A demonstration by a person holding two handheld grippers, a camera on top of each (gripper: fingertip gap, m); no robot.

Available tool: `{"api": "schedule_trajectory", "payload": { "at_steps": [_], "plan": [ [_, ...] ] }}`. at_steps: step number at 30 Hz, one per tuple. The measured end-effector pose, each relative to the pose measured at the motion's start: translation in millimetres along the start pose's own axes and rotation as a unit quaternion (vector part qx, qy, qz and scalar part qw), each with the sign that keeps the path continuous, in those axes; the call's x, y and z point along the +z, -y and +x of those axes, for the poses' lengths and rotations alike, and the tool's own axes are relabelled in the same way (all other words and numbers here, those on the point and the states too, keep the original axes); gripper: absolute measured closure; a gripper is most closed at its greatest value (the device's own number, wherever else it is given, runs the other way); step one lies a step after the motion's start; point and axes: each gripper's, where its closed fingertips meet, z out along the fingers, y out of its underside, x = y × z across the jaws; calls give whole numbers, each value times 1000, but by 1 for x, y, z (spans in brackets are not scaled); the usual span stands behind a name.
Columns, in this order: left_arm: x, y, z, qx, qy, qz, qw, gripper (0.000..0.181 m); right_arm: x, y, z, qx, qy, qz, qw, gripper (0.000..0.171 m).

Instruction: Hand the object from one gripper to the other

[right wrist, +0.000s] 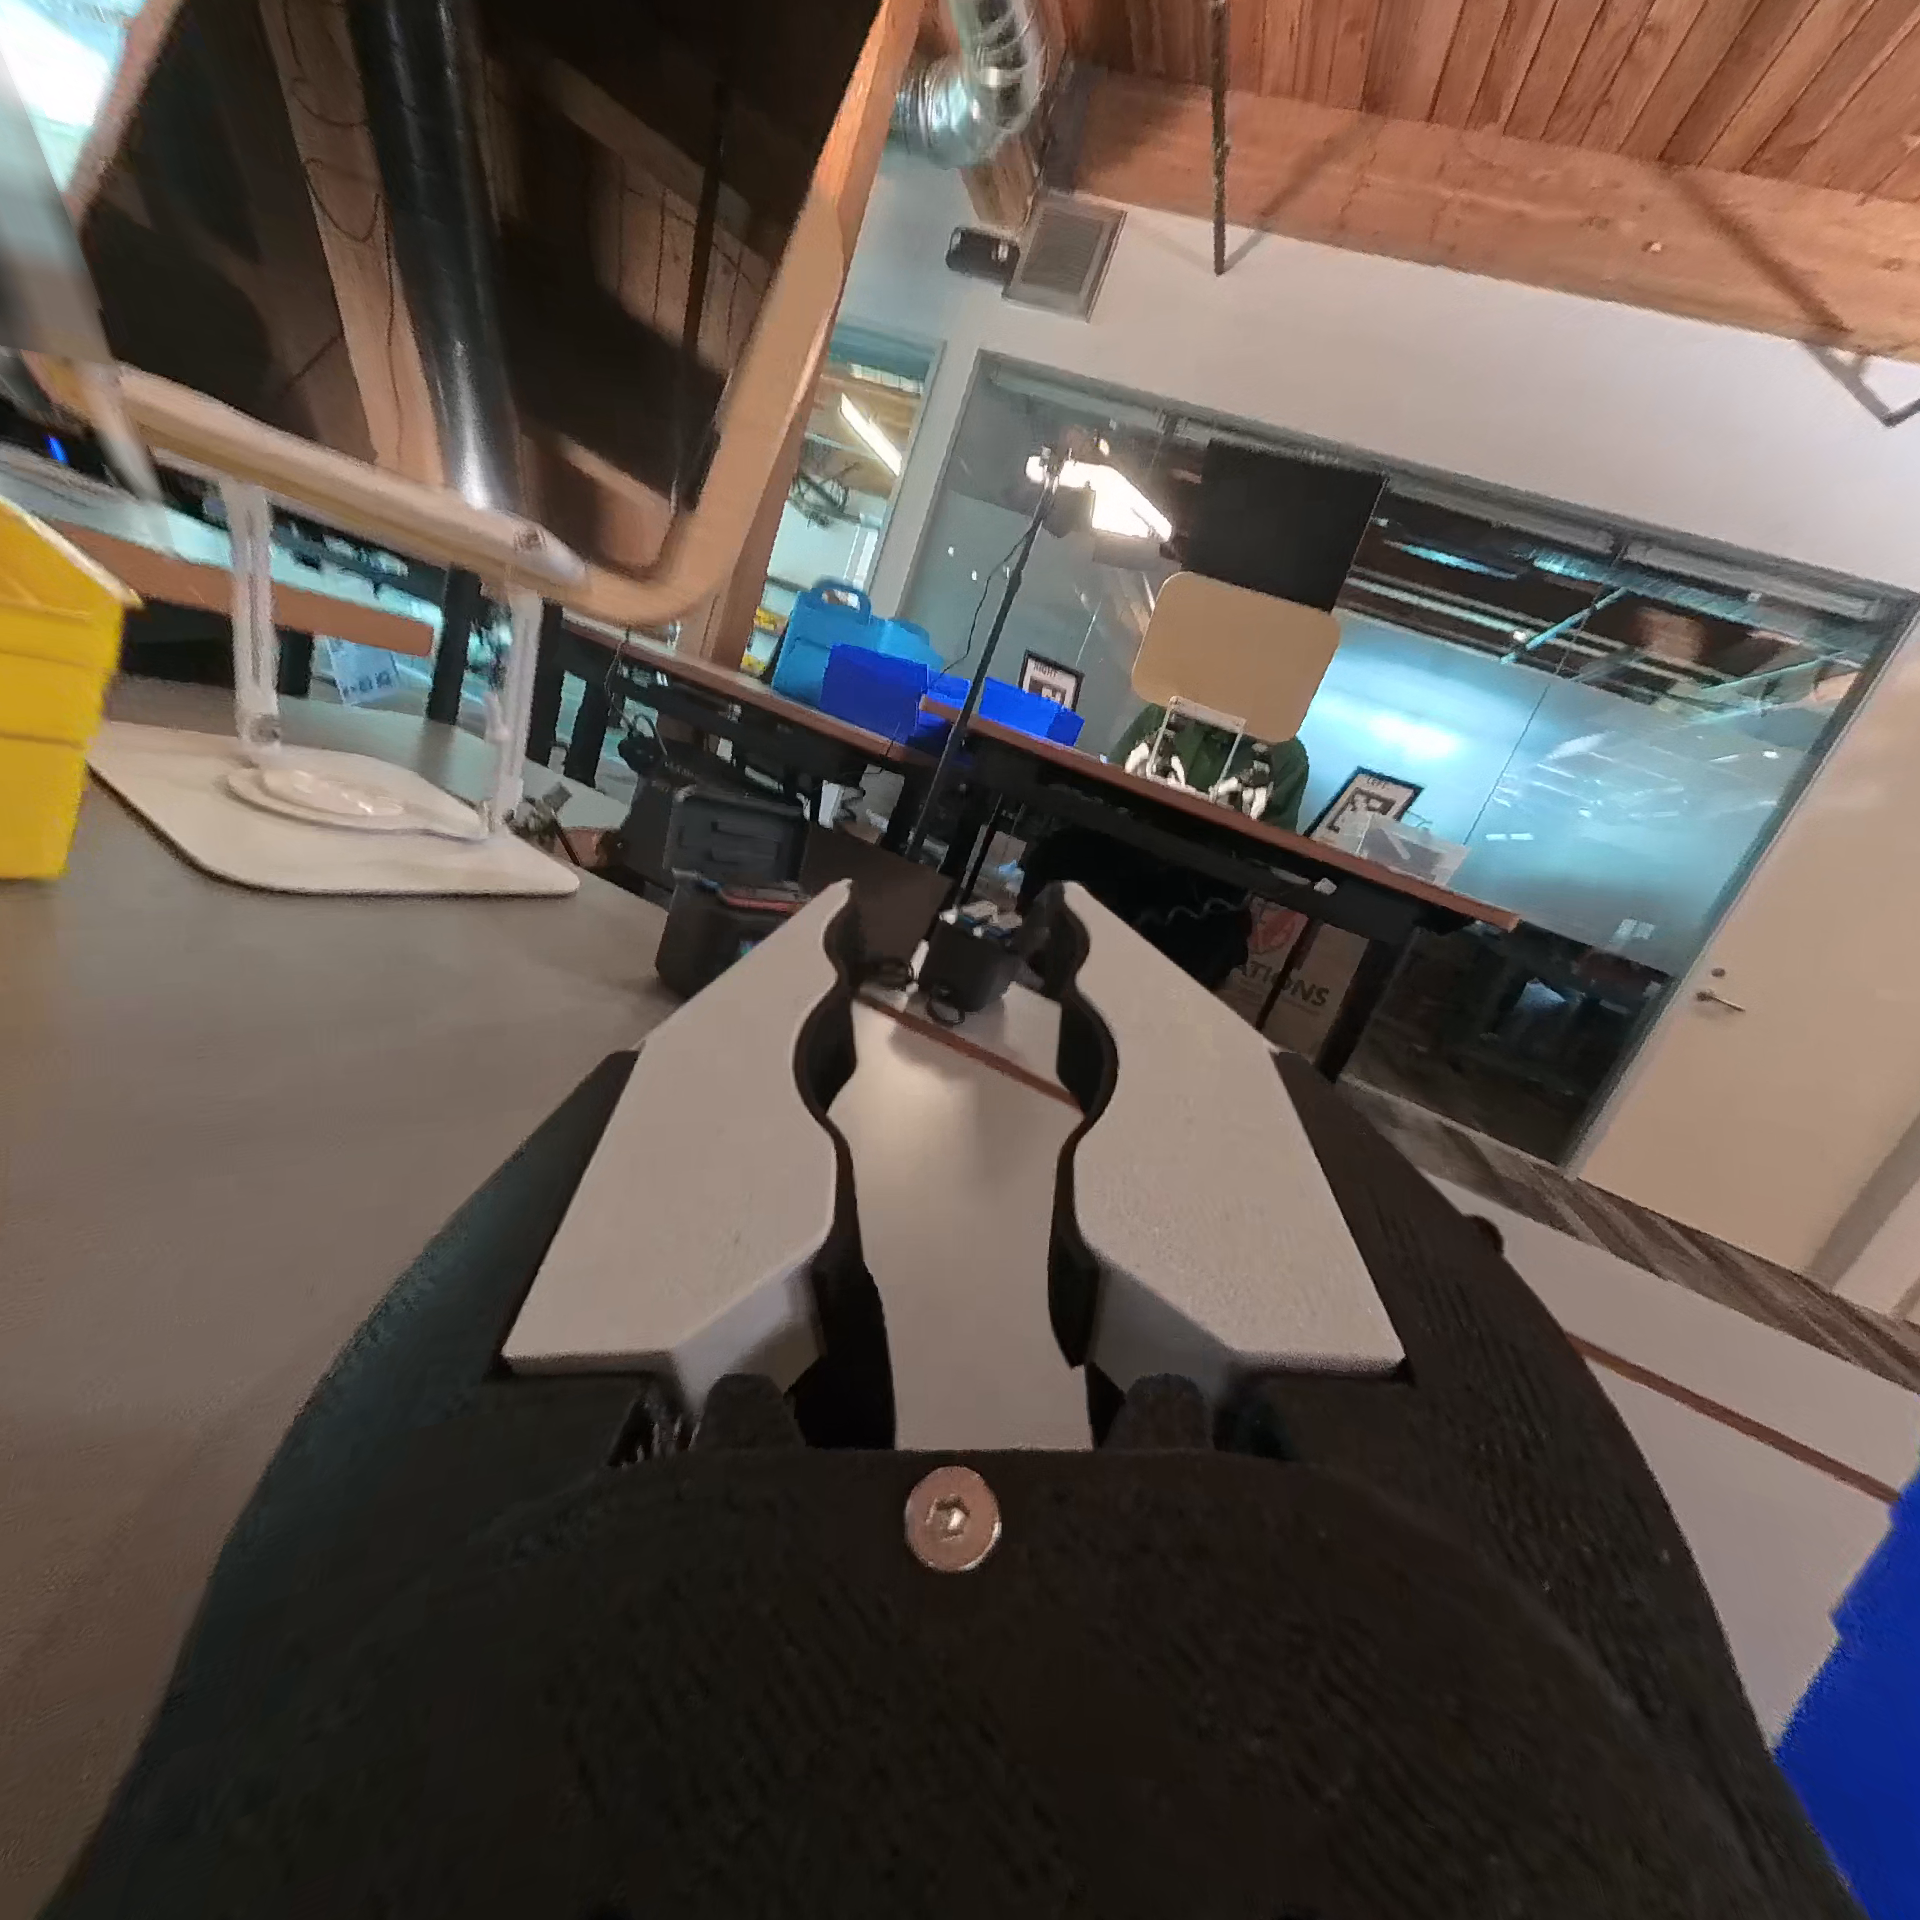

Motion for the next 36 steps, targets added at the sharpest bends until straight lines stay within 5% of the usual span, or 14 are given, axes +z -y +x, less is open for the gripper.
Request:
{"api": "schedule_trajectory", "payload": {
  "at_steps": [4,8,13,30,36],
  "plan": [
    [43,17,66,26,-27,64,997,170,-11,31,-15,53,59,87,993,127],
    [59,36,124,73,-39,135,987,170,-10,31,-29,50,91,87,991,126],
    [63,41,172,130,-42,211,968,170,-8,25,-42,142,164,69,974,143],
    [50,41,181,-6,-132,266,955,170,-4,3,-53,121,184,-23,975,171],
    [50,39,188,-55,-175,269,946,166,-4,10,-40,29,124,-14,992,171]
  ]
}}
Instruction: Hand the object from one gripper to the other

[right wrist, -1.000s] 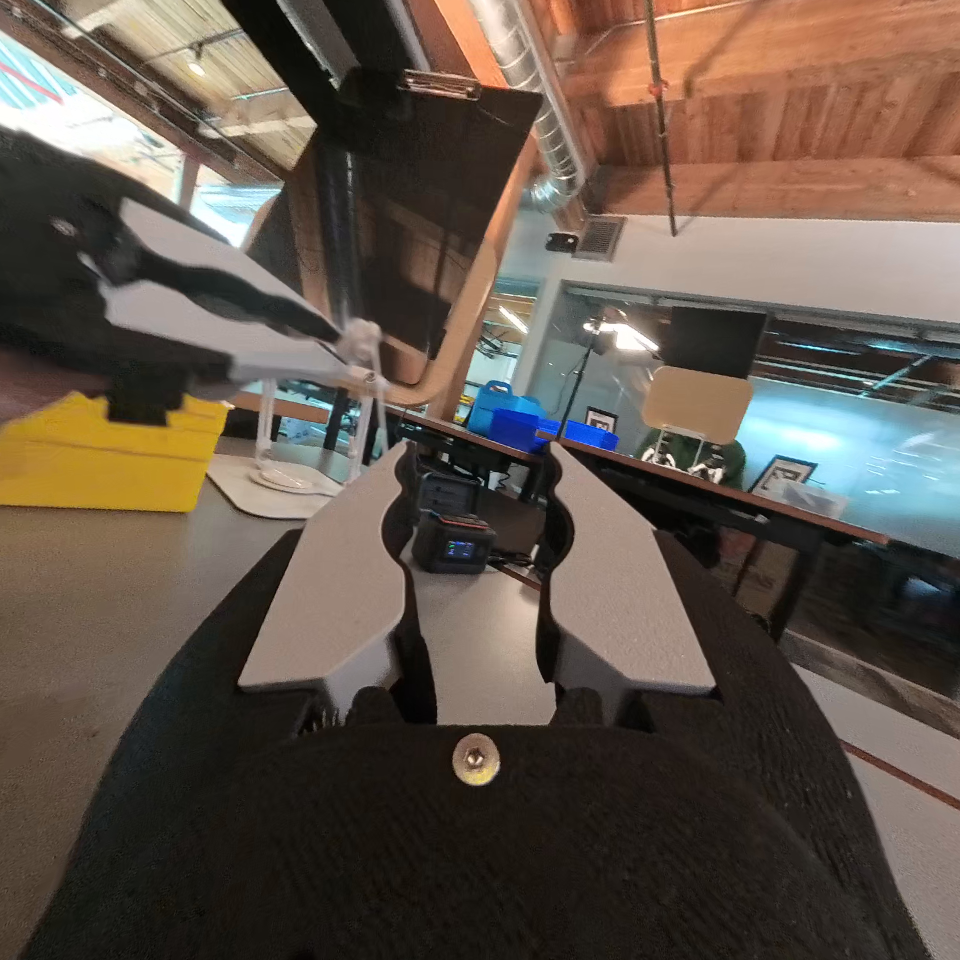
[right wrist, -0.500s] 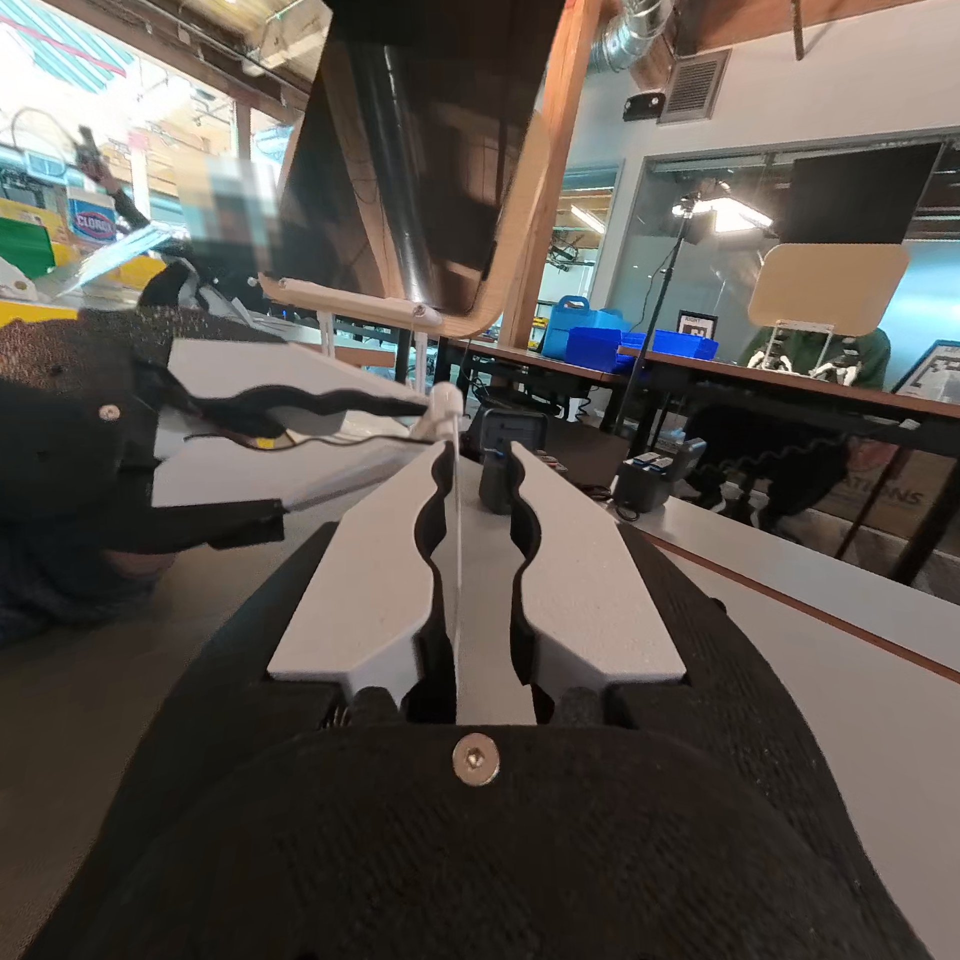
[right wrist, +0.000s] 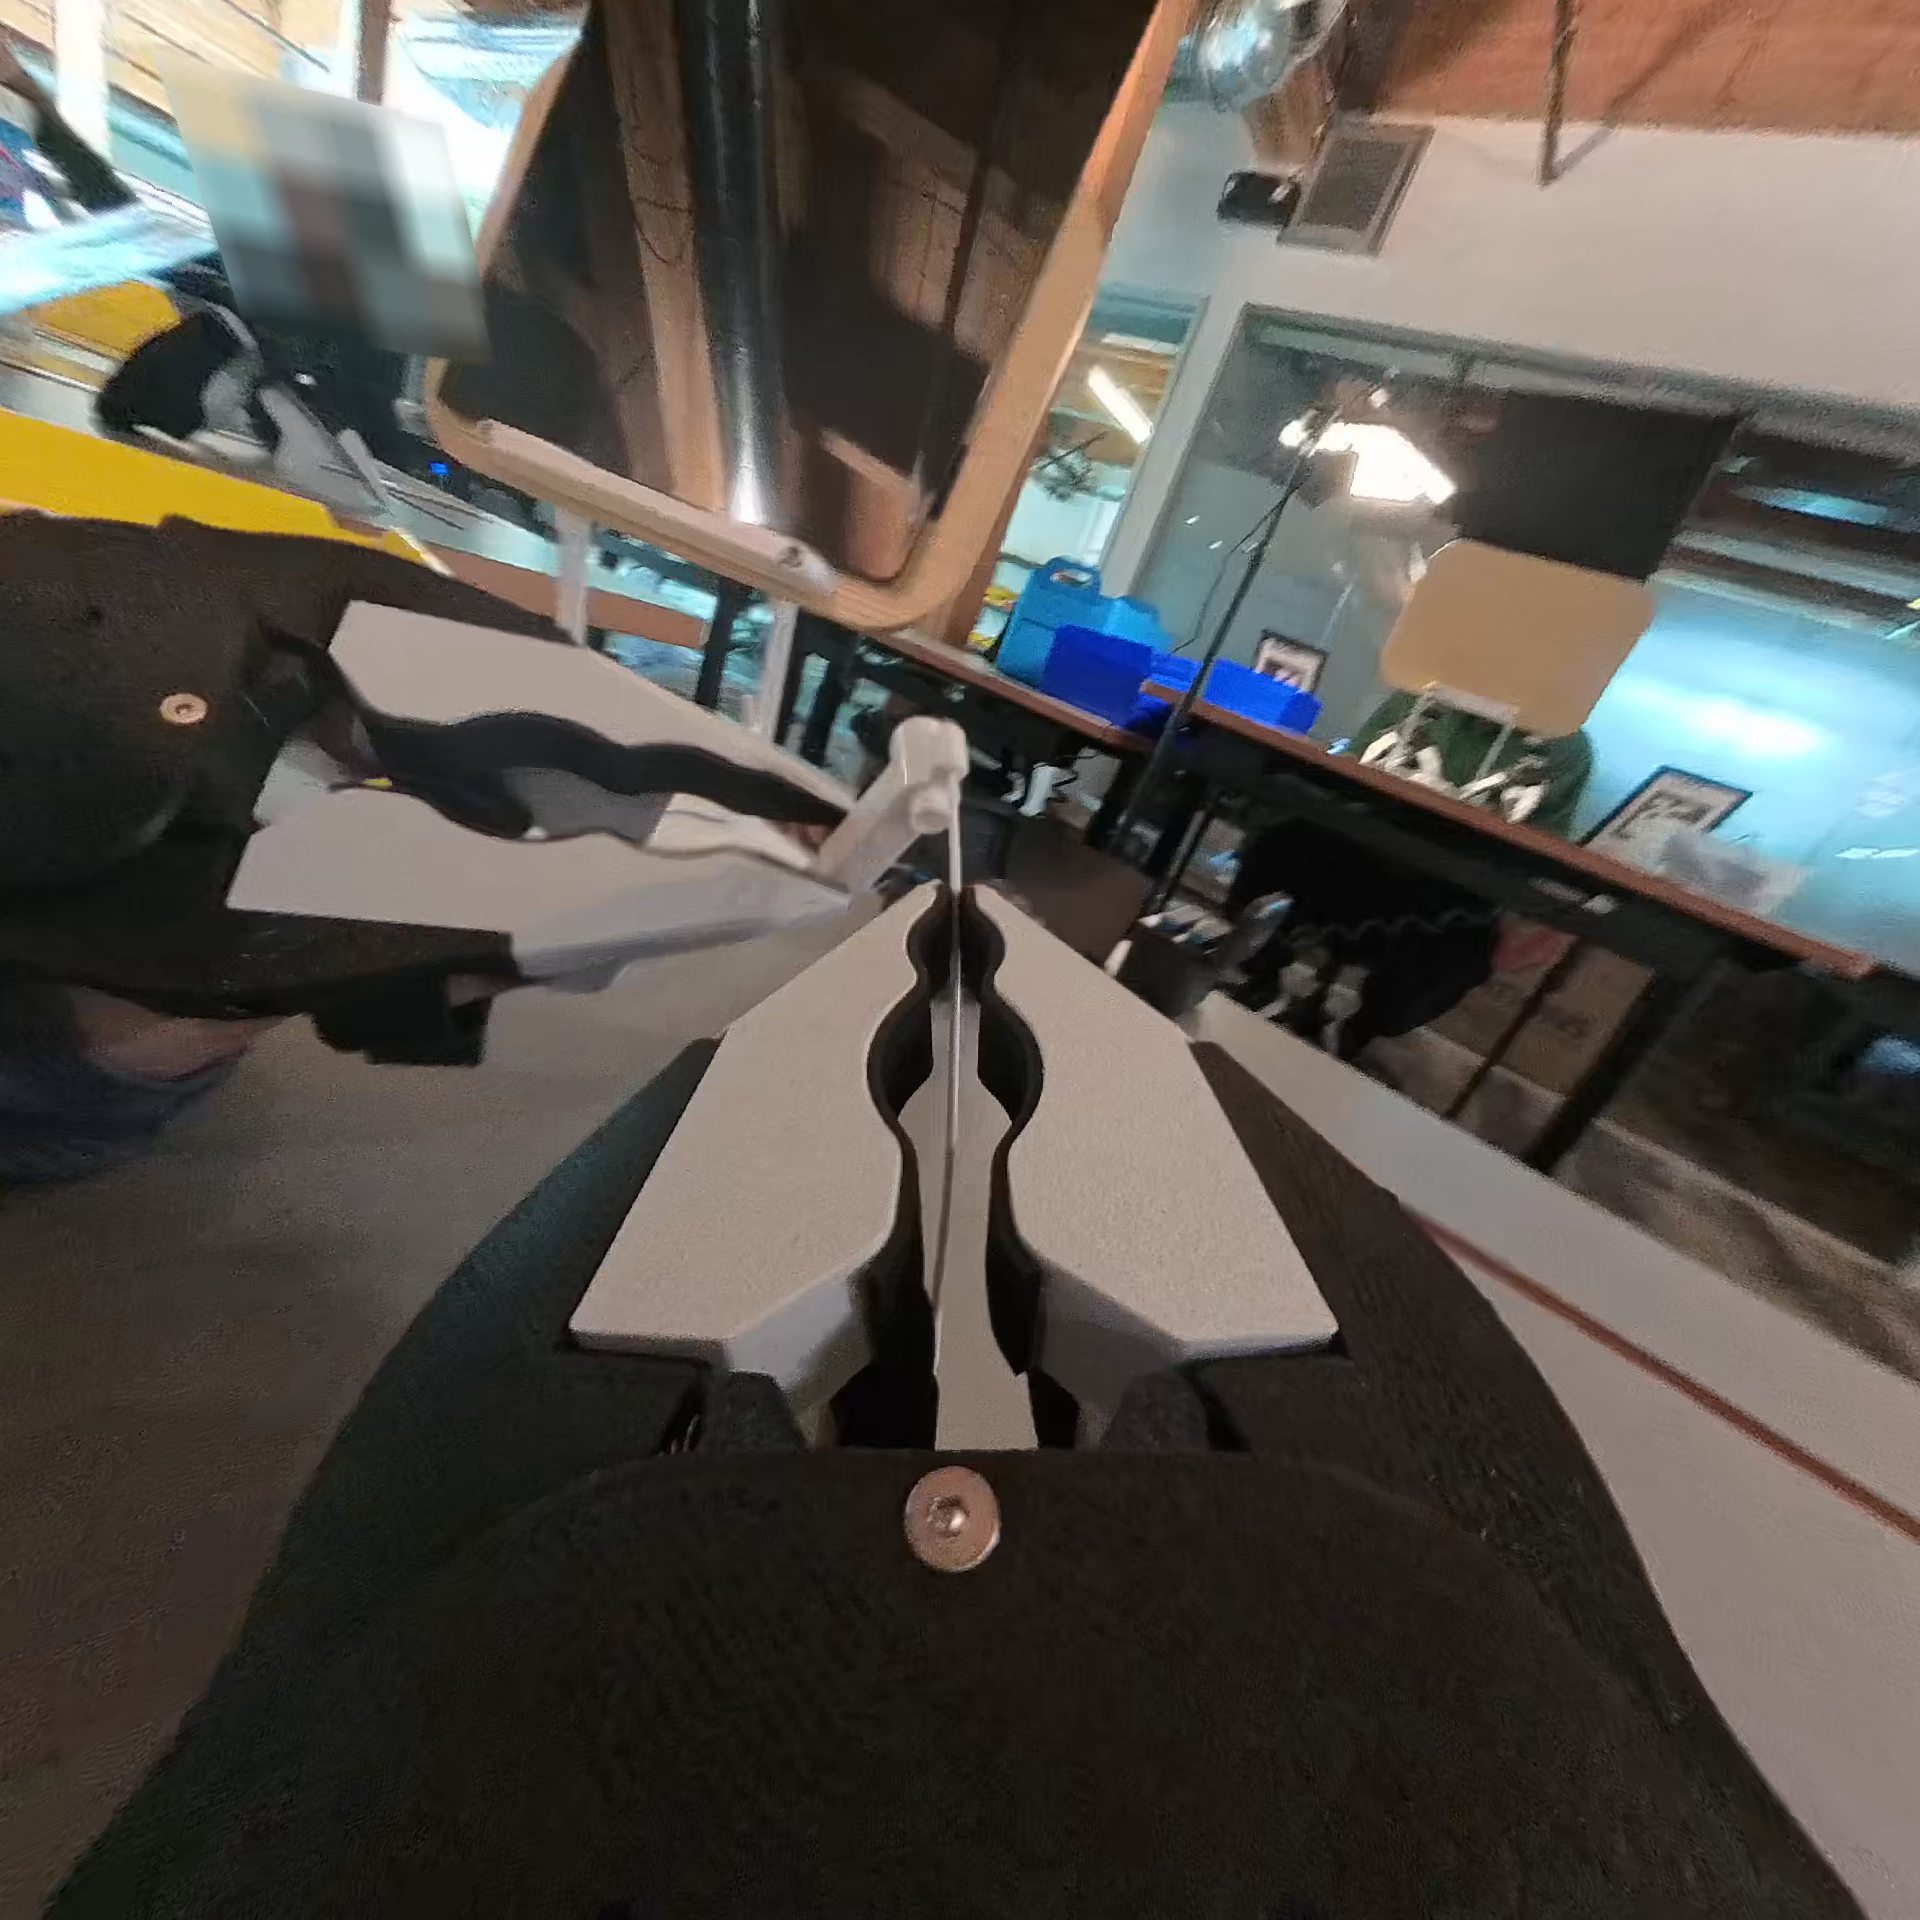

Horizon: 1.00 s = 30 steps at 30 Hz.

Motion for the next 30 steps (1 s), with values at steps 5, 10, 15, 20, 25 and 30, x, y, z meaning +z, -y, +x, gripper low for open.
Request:
{"api": "schedule_trajectory", "payload": {
  "at_steps": [5,10,15,20,25,30],
  "plan": [
    [1,-1,5,-70,-36,13,997,131,-9,13,19,-86,-76,10,993,171],
    [-7,23,18,-244,-156,86,953,130,-16,21,19,-304,-120,8,945,171],
    [-15,50,10,-508,-286,141,800,126,-12,18,-9,-486,-93,2,869,171],
    [-11,39,6,-630,-330,106,695,129,-11,18,-14,-536,-97,2,838,171],
    [-19,44,18,-591,-370,101,709,170,-12,18,-8,-512,-103,-1,853,171],
    [-17,37,13,-574,-342,100,737,171,-9,7,-10,-461,-75,-13,884,160]
  ]
}}
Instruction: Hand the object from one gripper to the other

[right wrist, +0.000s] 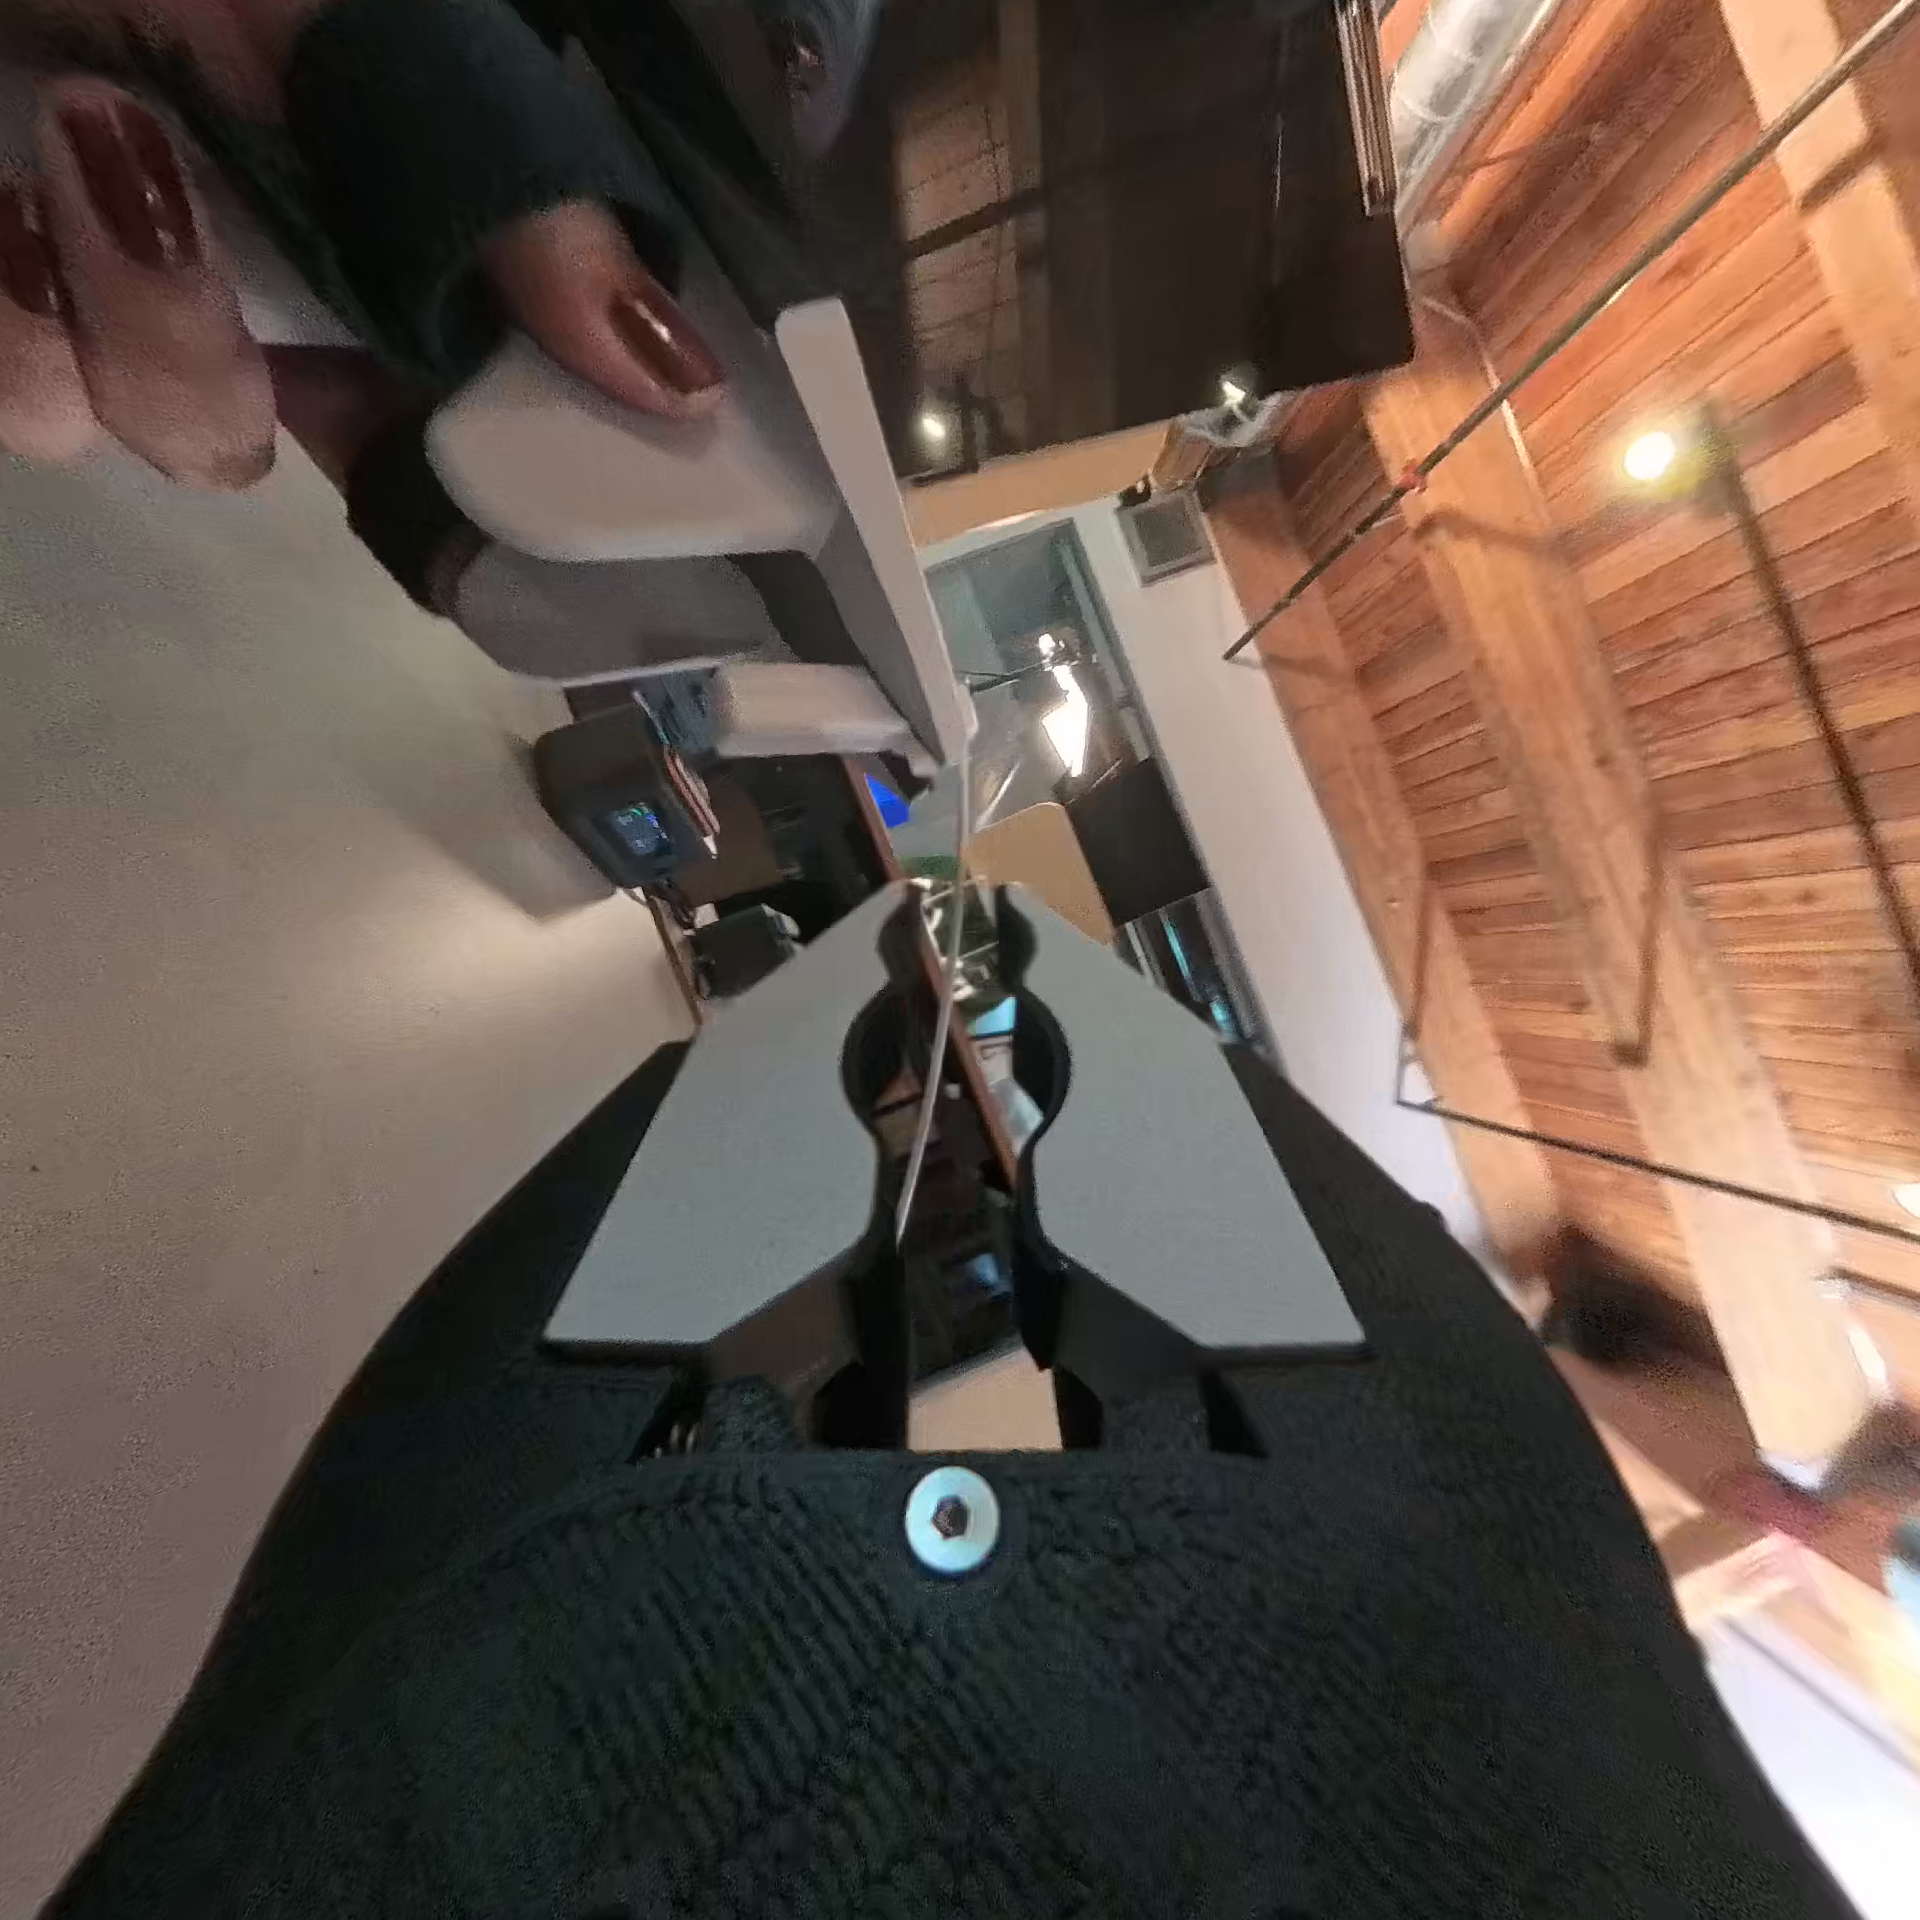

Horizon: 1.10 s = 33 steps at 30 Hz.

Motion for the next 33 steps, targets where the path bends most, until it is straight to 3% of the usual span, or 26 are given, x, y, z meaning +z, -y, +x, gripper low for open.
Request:
{"api": "schedule_trajectory", "payload": {
  "at_steps": [2,4,7,14,15,16,19,21,23,24,27,33],
  "plan": [
    [-5,10,-1,-14,-4,32,999,171,1,-7,1,36,6,-7,999,139],
    [-12,19,-3,-21,-7,61,998,171,0,-15,7,60,-1,-18,998,135],
    [-17,22,-7,-26,-2,70,997,171,-2,-26,13,69,-10,-34,997,150],
    [-11,15,3,-21,-30,48,998,171,0,-31,6,62,3,-49,997,159],
    [-10,15,5,-19,-33,47,998,171,0,-32,6,61,4,-51,997,171],
    [-10,15,5,-18,-32,46,998,171,1,-32,5,66,9,-53,996,171],
    [-11,19,9,-4,-37,60,997,170,3,-37,10,141,13,-68,988,171],
    [-13,24,14,18,-44,77,996,167,4,-40,17,243,16,-67,968,171],
    [-14,27,10,27,-24,83,996,134,4,-41,24,365,24,-55,929,171],
    [-15,27,7,30,-15,83,996,126,4,-43,27,423,29,-47,905,171],
    [-16,27,7,38,-15,87,995,129,3,-50,32,543,42,-32,838,171],
    [-7,14,0,92,31,42,994,125,2,-53,35,639,61,-11,767,171]
  ]
}}
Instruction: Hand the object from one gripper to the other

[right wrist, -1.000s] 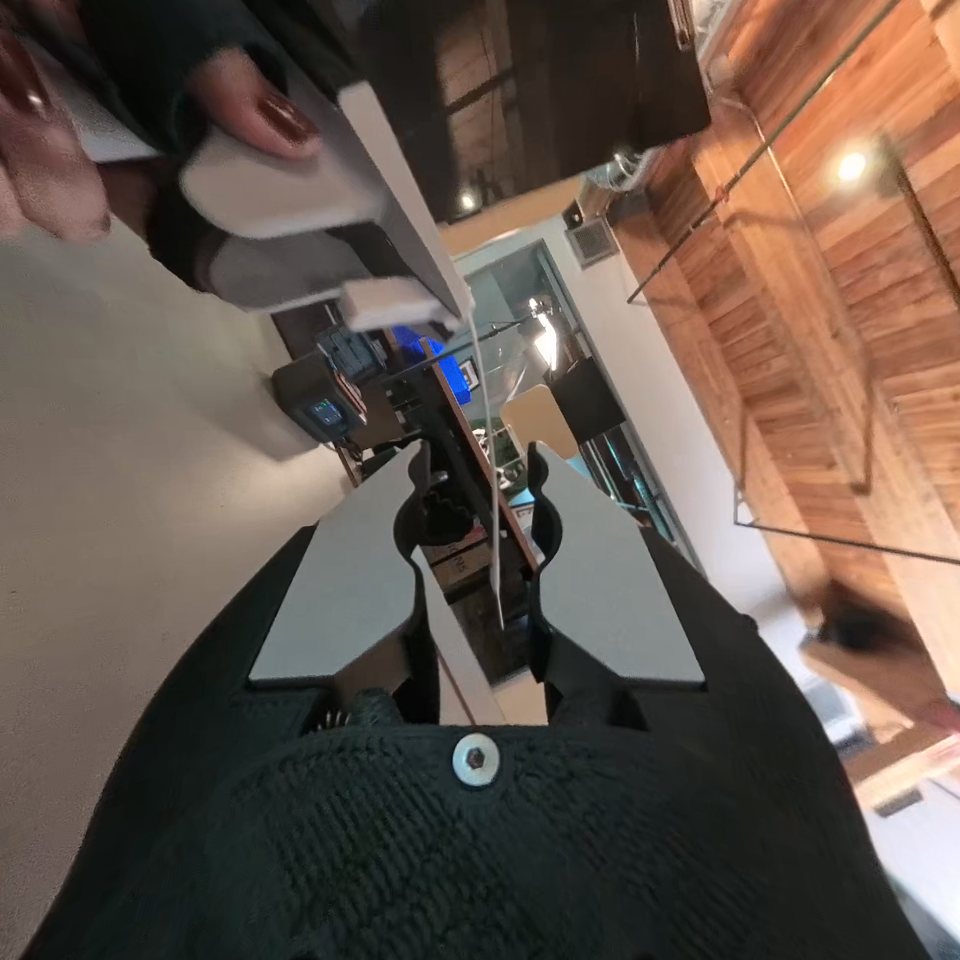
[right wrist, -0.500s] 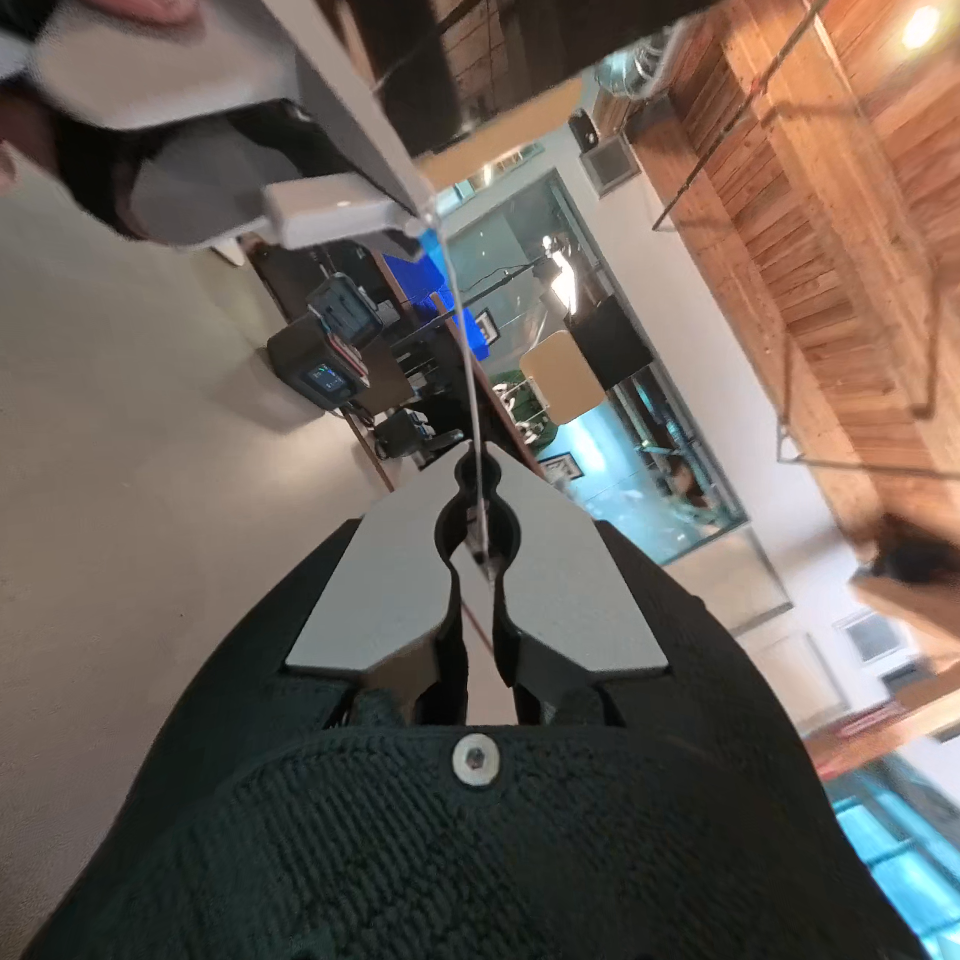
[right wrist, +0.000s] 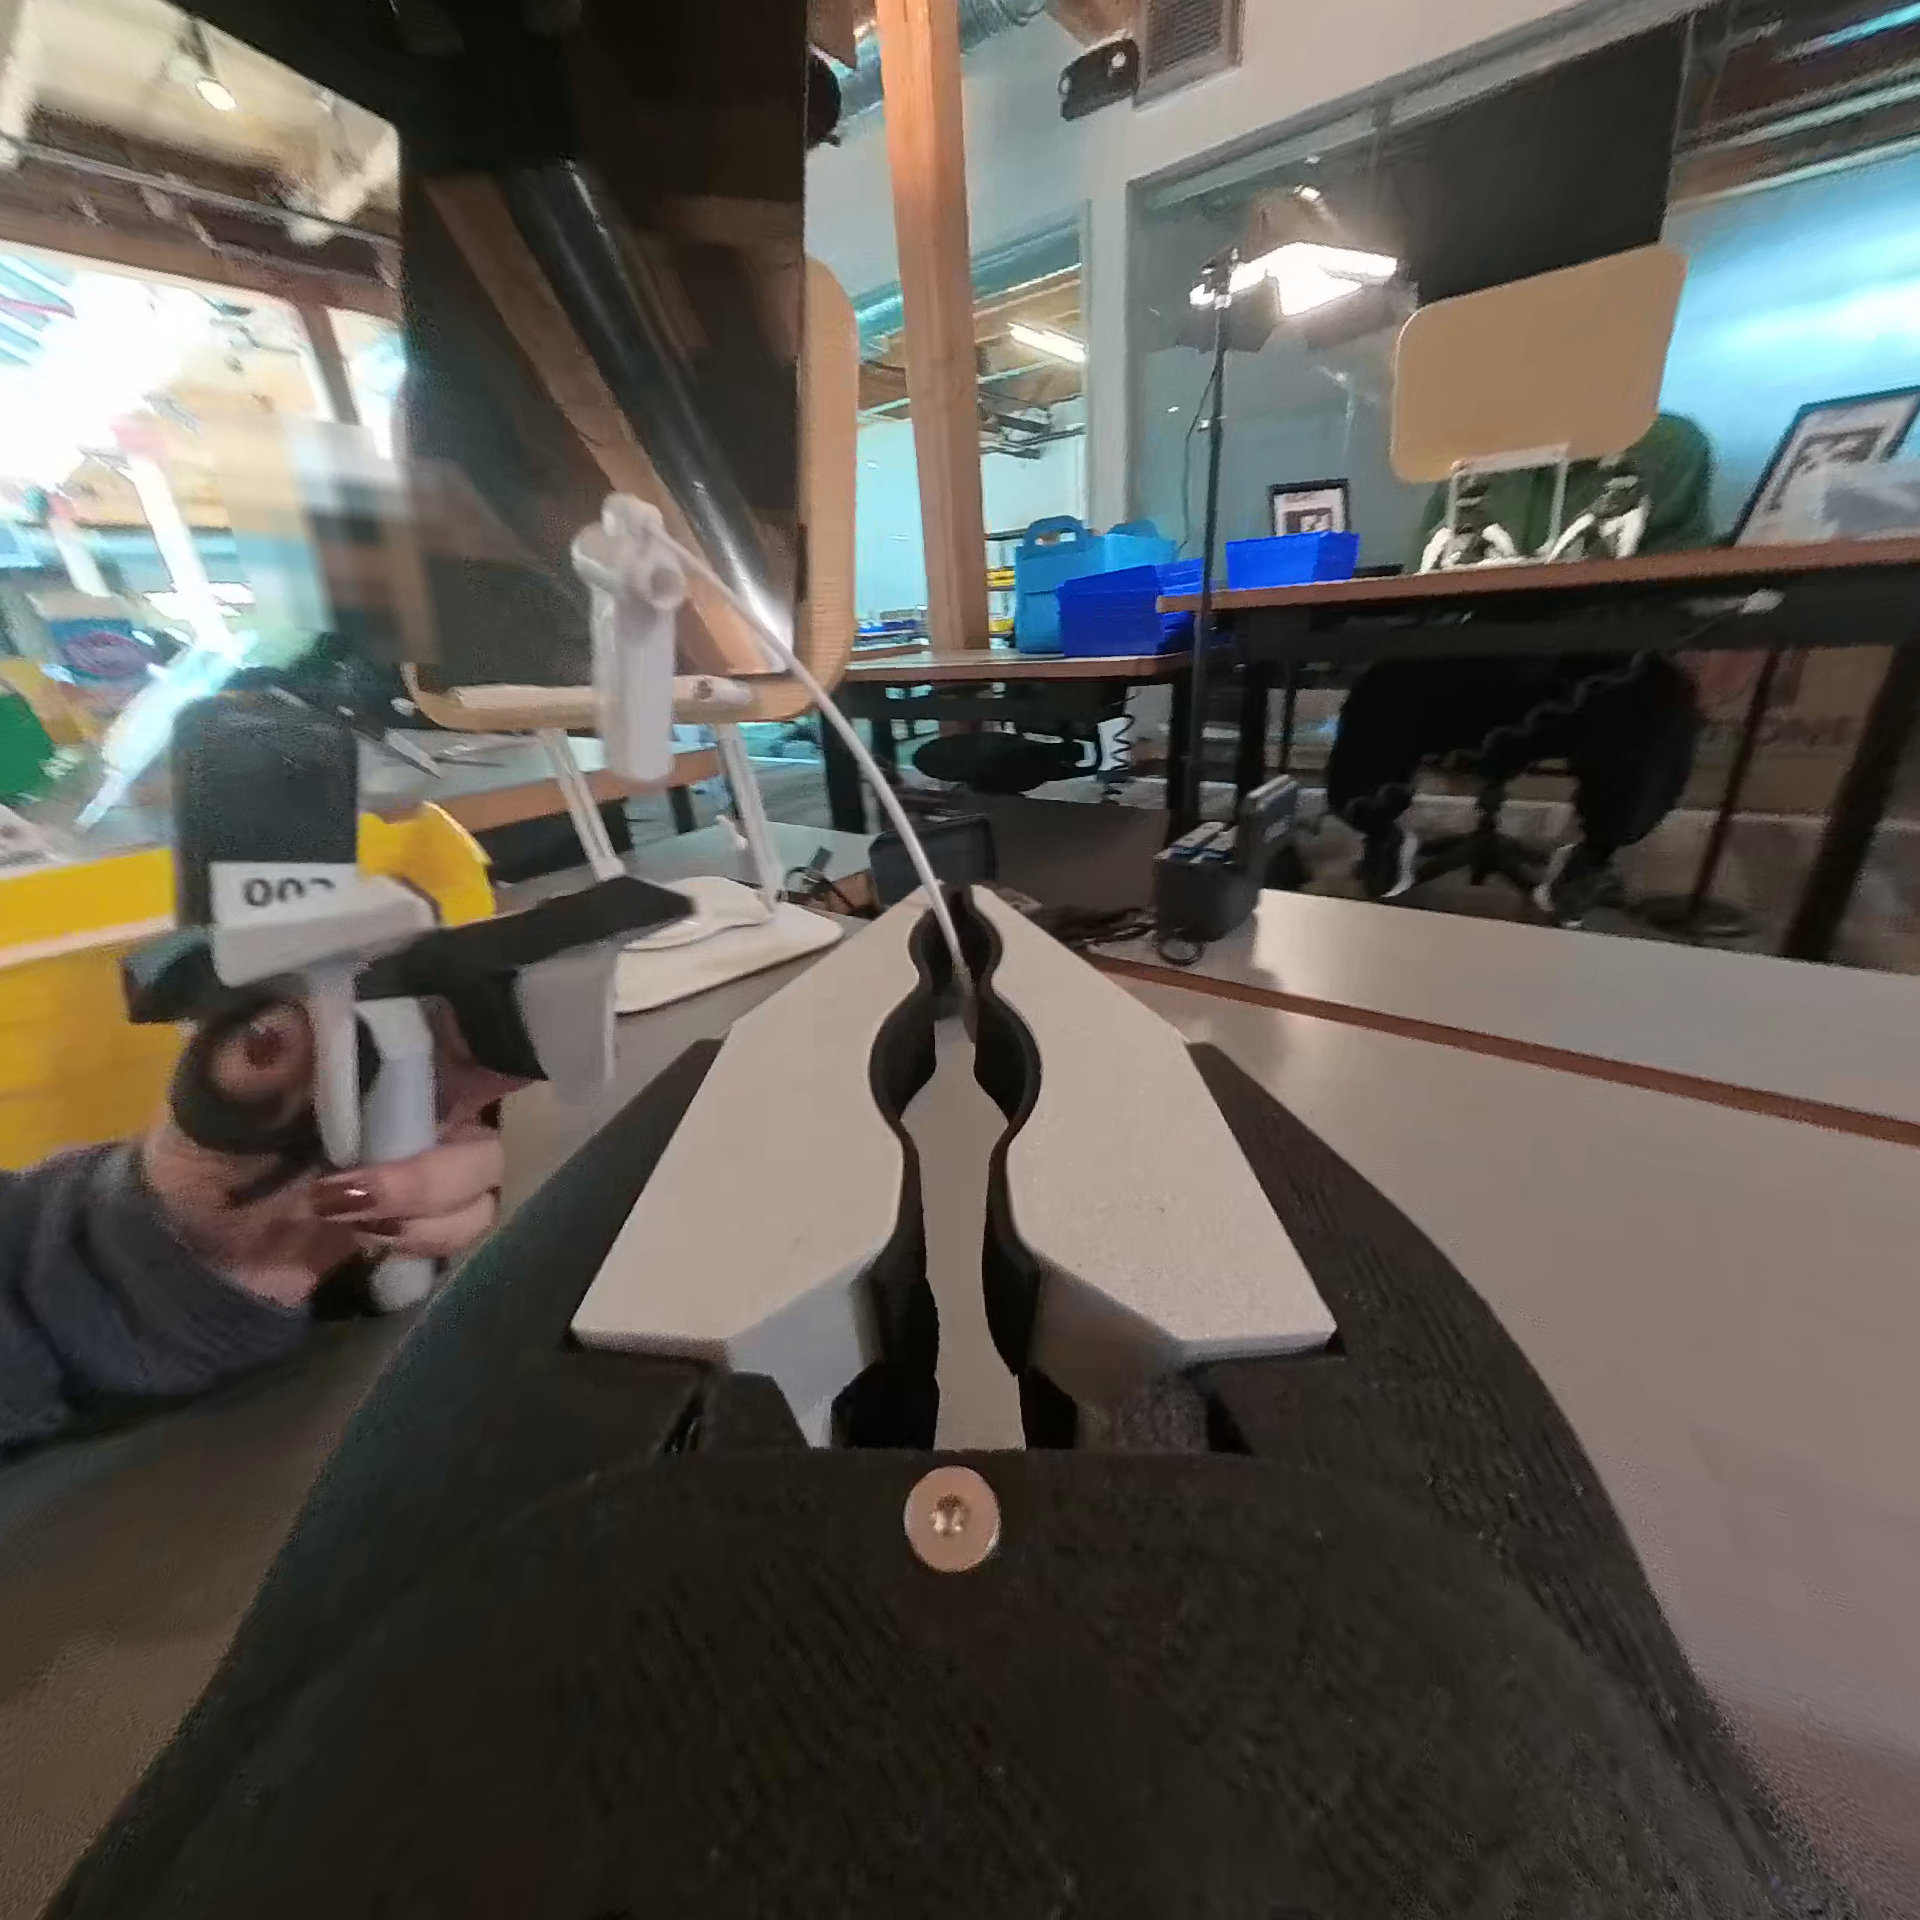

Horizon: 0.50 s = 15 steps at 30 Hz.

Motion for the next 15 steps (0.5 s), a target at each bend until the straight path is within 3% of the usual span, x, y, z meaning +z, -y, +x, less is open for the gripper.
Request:
{"api": "schedule_trajectory", "payload": {
  "at_steps": [4,9,15],
  "plan": [
    [9,-9,4,51,18,-28,998,124,3,-4,-11,4,28,-12,1000,171],
    [21,-13,16,20,-1,-24,999,122,7,-12,-33,-22,67,-31,997,171],
    [21,5,19,-32,-13,47,998,152,12,-28,-53,-136,80,-65,985,171]
  ]
}}
